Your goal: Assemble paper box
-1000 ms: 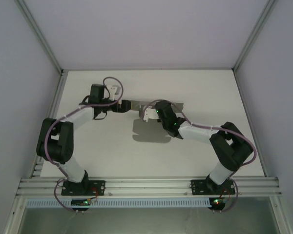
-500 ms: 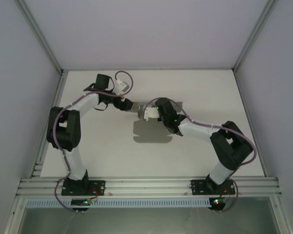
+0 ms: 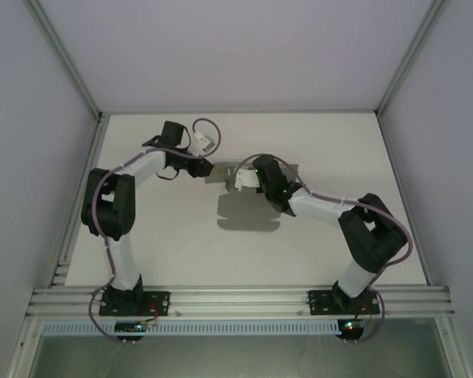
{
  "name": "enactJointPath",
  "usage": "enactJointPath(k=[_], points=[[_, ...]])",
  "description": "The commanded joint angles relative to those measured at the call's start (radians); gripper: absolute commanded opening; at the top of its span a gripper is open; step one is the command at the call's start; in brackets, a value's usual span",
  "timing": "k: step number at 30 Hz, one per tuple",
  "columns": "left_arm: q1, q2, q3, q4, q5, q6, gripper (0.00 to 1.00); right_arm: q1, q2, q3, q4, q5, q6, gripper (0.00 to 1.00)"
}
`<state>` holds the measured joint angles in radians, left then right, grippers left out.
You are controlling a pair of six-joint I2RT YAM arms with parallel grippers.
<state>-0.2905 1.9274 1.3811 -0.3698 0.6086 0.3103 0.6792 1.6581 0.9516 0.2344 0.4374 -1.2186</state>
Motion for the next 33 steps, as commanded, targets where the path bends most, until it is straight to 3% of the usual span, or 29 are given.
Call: enactJointPath(k=[1,7,13,21,30,33], points=[[-0.029,0.003,-0.013,0.060,0.040,-0.030,0.21,0.014,0.003,0.007,0.000,-0.030,0.028,0.00],[-0.036,0.017,0.023,-0.008,0.105,0.053,0.26,0.019,-0.016,-0.004,-0.024,-0.044,0.034,0.00],[-0.037,0.067,0.117,-0.109,0.081,0.086,0.21,0.020,-0.023,-0.007,-0.030,-0.027,0.038,0.00],[-0.037,0.023,0.036,-0.108,-0.010,0.091,0.25,0.020,-0.026,-0.010,-0.038,-0.027,0.043,0.00],[-0.035,0.020,0.043,-0.115,-0.013,0.091,0.26,0.020,-0.024,0.001,-0.050,-0.023,0.046,0.00],[-0.036,0.028,0.051,-0.138,-0.021,0.099,0.40,0.018,-0.022,0.004,-0.057,-0.017,0.049,0.00]])
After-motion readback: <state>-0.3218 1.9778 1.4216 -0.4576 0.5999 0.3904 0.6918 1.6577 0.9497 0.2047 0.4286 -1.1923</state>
